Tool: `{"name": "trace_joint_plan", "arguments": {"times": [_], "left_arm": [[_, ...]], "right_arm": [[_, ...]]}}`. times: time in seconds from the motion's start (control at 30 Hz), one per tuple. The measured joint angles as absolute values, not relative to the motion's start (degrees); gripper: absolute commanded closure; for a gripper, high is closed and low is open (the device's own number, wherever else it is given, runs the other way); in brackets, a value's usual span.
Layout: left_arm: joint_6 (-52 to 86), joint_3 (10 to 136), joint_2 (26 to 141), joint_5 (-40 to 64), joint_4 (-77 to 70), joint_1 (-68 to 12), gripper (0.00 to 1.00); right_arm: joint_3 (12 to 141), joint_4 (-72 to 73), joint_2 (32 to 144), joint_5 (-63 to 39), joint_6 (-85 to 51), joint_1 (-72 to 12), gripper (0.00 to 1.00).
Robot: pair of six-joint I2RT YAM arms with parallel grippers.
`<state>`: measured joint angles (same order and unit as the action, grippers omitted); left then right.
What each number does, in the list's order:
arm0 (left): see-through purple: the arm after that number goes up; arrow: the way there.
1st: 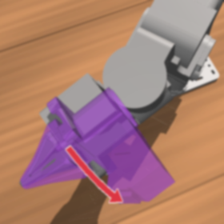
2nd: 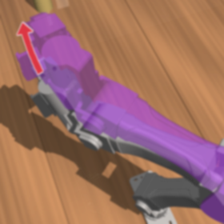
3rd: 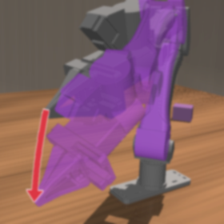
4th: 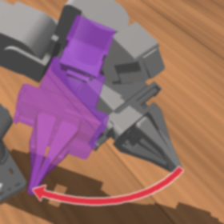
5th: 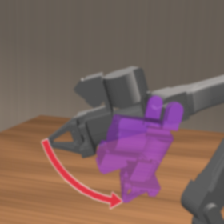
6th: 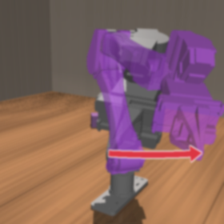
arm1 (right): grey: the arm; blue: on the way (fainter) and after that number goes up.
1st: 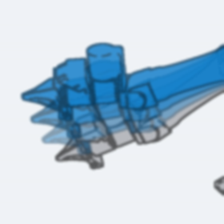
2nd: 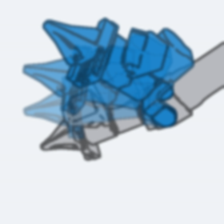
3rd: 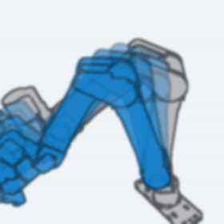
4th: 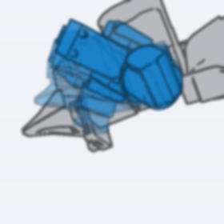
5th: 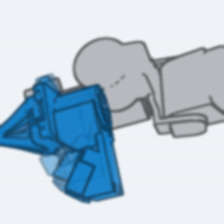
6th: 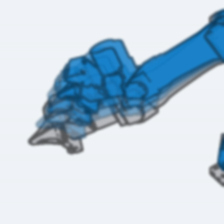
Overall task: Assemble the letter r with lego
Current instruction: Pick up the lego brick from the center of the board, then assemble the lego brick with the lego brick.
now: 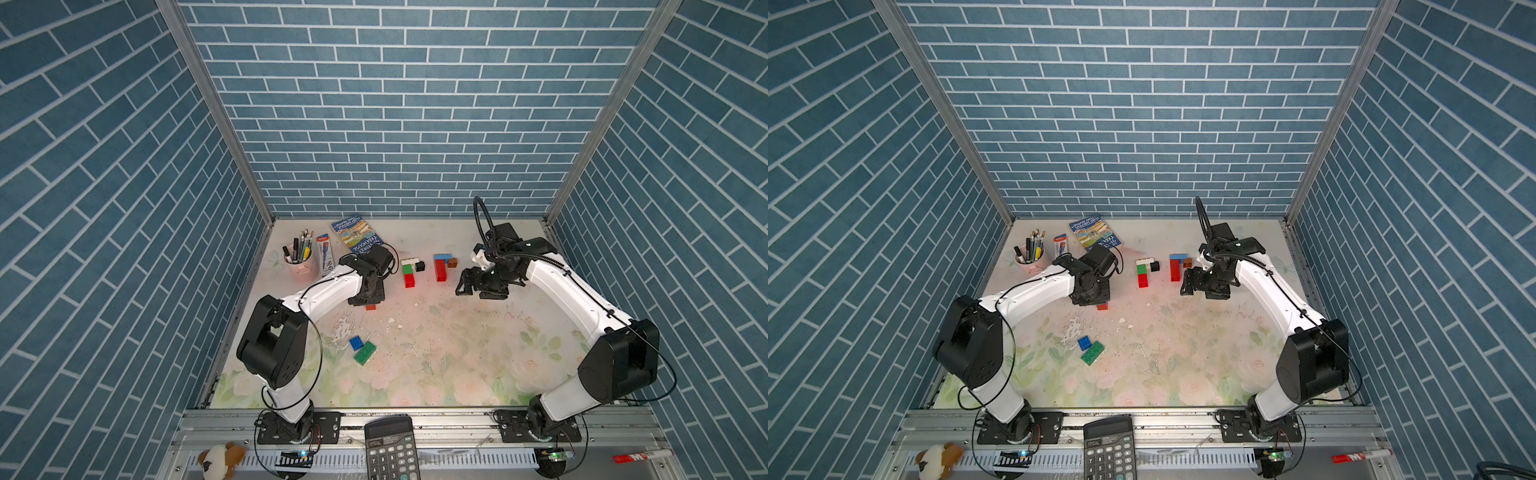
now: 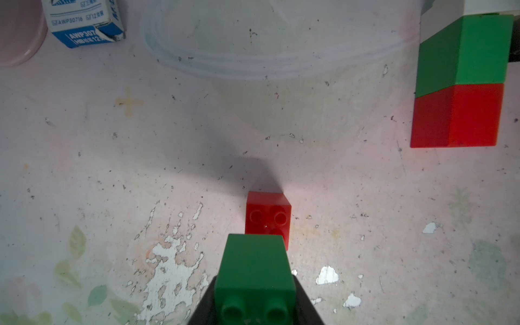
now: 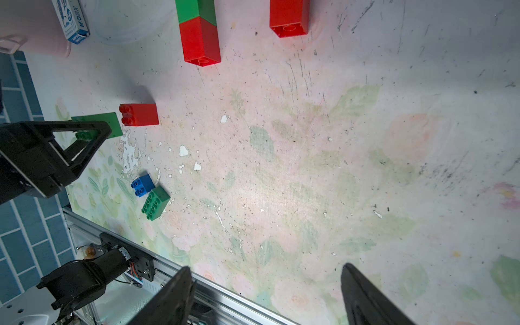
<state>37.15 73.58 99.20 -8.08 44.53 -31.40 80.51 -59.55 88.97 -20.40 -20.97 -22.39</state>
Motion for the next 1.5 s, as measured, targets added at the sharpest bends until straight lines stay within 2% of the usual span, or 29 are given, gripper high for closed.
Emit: {"name": "trace_joint_plan", "arguments": {"times": [0.57,1.5], "left_arm": [[33.52,74.65,101.06,-6.07,42.81,-31.4,0.84],[33.28,74.26,102.13,-6.42,42.89,-30.55,0.84]], "right_arm": [[84.07,-61.28,92.07,-20.93,-20.47,-20.6,0.17],[88.86,-62.33,95.98,-21.54,-20.49,-20.56,0.18]]}}
